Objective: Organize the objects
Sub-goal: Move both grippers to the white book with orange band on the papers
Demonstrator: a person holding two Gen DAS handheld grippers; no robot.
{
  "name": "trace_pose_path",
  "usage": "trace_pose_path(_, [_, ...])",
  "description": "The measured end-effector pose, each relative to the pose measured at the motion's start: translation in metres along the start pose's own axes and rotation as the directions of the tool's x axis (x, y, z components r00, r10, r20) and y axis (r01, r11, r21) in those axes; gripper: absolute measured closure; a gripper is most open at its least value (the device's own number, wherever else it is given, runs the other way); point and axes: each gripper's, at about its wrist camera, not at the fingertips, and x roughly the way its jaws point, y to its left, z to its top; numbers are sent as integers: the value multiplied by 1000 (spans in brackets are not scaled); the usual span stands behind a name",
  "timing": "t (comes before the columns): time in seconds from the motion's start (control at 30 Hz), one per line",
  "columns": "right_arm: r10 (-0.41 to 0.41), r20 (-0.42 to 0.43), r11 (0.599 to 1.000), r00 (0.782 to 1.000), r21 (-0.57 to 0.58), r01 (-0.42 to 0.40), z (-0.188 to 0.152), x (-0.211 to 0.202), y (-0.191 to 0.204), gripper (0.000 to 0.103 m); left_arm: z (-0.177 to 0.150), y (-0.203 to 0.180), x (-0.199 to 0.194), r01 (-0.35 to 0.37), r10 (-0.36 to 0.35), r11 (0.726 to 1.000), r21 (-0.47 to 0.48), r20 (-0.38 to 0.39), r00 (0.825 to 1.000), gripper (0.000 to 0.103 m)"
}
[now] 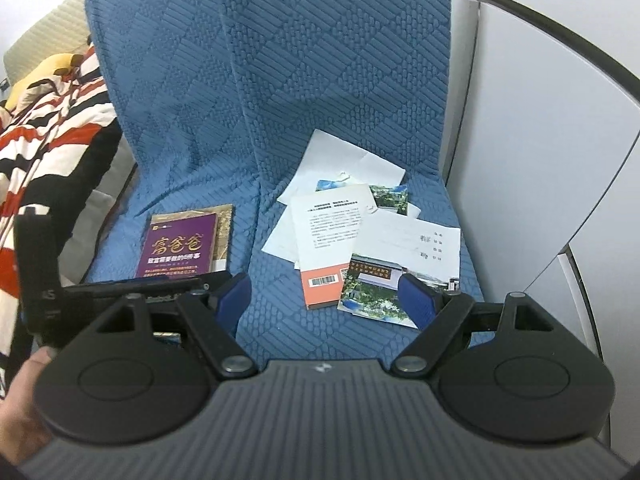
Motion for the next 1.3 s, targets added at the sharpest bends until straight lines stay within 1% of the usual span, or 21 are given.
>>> trace_pose_path(0.13, [-24, -10, 1000, 1000, 10, 25, 3, 7, -4, 21, 3, -6, 12, 7, -7, 1000, 1, -8, 1000, 1])
trace_pose_path(0.27, [-9, -14, 999, 1000, 40, 9, 6, 15, -12, 21, 5, -10, 27, 16, -15, 1000, 8, -25, 1000, 1])
trace_pose_path(0.4, [10, -47, 999, 999, 54, -8, 7, 31, -14, 21, 5, -10, 42, 20, -20, 1000, -6, -46, 999, 1])
trace_pose_path(0.57, [26, -50, 999, 998, 30, -25, 6, 43, -10, 21, 5, -6, 56, 16, -17, 1000, -15, -66, 998, 1])
trace_pose_path(0.67, [57, -63, 997, 996, 47, -54, 11, 52, -13, 21, 6, -3, 66, 14, -16, 1000, -22, -82, 996, 1])
trace_pose_path(0.73, [59, -61, 997, 996, 52, -56, 15, 56, -14, 21, 7, -2, 72, 17, -19, 999, -29, -91, 996, 1])
trace_pose_path(0.8, [55, -52, 997, 997, 48, -53, 20, 61, -13, 21, 8, -2, 78, 22, -25, 999, -32, -91, 996, 1])
trace_pose_path(0.9, [20, -47, 999, 999, 35, -19, 26, 74, -15, 21, 9, 0, 90, 29, -31, 999, -31, -96, 995, 2])
trace_pose_path(0.97, [30, -51, 999, 998, 41, -28, 28, 88, -20, 21, 10, 2, 101, 26, -30, 999, -34, -111, 993, 6])
trace_pose_path(1.07, [69, -95, 996, 993, 71, -62, 31, 117, -31, 21, 10, 4, 113, 39, -44, 998, -44, -116, 992, 7])
trace_pose_path(1.13, [47, -111, 997, 993, 60, -40, 33, 136, -34, 21, 9, 6, 122, 43, -48, 998, -44, -119, 992, 10])
trace_pose_path(1.2, [17, -121, 999, 992, 44, -12, 36, 154, -37, 21, 8, 9, 130, 49, -55, 998, -50, -127, 990, 14])
trace_pose_path(1.27, [10, -138, 999, 990, 51, -3, 39, 177, -45, 21, 6, 11, 138, 58, -65, 997, -58, -140, 988, 26])
trace_pose_path(1.3, [11, -146, 998, 989, 68, -1, 42, 187, -49, 21, 4, 12, 142, 68, -76, 996, -59, -145, 987, 29])
